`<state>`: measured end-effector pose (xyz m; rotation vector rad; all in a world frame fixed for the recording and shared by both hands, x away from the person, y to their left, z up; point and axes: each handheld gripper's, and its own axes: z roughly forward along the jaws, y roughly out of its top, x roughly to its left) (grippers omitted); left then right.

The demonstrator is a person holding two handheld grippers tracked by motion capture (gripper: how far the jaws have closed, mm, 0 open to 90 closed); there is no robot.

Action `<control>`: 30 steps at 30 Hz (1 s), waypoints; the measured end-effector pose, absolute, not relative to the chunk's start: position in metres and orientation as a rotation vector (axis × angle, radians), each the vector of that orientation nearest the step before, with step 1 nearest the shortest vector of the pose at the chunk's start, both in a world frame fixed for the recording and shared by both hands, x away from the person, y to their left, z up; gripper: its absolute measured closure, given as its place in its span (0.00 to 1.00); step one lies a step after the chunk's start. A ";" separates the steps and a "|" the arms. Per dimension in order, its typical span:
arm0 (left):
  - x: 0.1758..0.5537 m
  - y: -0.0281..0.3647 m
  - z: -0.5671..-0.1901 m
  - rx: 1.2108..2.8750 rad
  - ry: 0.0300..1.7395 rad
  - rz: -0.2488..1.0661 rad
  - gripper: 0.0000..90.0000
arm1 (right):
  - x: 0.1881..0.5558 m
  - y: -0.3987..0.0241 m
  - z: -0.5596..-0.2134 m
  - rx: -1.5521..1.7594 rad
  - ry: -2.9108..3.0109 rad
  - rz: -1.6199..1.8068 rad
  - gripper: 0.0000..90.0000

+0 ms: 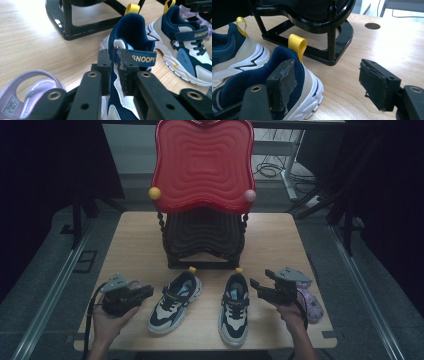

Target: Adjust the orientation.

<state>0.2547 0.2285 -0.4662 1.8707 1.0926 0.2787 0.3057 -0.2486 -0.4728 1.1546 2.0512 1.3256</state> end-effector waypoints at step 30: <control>0.199 0.274 -0.511 1.987 1.336 0.273 0.99 | 0.302 -0.238 -0.482 1.075 2.085 1.271 0.31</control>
